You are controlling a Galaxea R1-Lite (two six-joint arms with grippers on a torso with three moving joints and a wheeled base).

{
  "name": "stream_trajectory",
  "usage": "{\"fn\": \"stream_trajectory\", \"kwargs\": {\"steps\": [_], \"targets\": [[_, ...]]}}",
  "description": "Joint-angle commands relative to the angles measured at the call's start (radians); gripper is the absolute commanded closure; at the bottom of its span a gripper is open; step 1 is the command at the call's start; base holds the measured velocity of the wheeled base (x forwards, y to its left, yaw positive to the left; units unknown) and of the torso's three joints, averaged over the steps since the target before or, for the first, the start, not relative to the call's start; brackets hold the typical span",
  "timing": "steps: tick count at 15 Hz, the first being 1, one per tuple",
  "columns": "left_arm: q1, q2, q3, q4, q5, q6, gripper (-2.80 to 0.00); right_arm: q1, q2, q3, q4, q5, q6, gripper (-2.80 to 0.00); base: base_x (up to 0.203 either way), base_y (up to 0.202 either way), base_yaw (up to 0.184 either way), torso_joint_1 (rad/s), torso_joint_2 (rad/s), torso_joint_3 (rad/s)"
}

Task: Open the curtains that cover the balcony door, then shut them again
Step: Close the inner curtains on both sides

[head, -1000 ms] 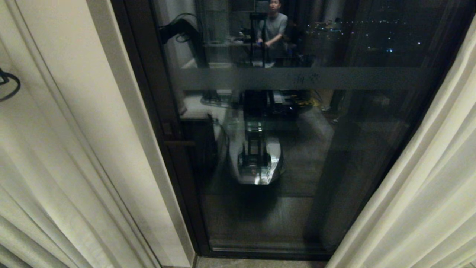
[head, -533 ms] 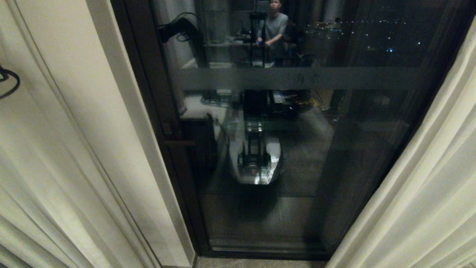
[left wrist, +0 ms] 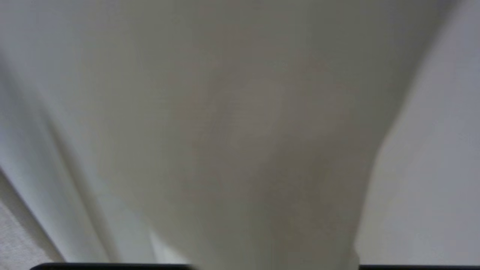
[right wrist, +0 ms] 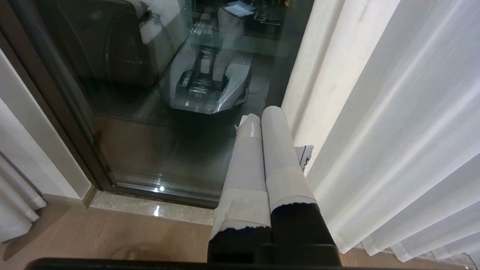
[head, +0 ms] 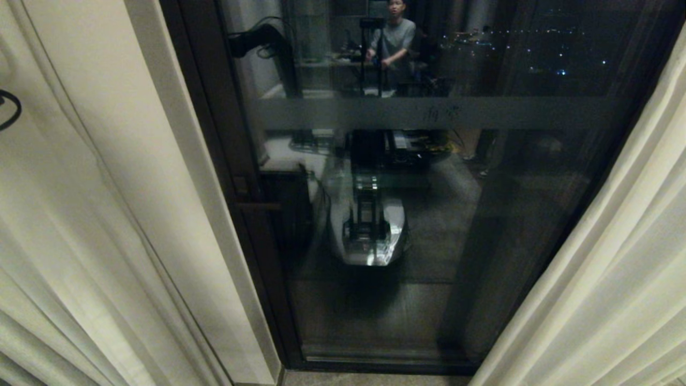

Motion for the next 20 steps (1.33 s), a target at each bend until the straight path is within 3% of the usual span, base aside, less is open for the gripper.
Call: {"fn": "stream_trajectory", "kwargs": {"steps": [1, 13, 20], "targets": [[-0.004, -0.022, 0.009, -0.001, 0.0, -0.002, 0.0, 0.0, 0.0, 0.0, 0.0, 0.001, -0.001, 0.0, 0.0, 0.0, 0.0, 0.0, 0.0, 0.0], [-0.012, -0.17, 0.153, -0.004, -0.034, -0.002, 0.0, 0.0, -0.013, 0.0, 0.0, 0.001, -0.001, 0.0, 0.0, 0.0, 0.0, 0.0, 0.0, 0.0], [-0.118, -0.233, 0.169, -0.004, -0.033, -0.003, 0.0, 0.001, 0.031, 0.0, 0.0, 0.001, 0.0, 0.0, 0.0, 0.0, 0.0, 0.0, 0.0, 0.0]]}}
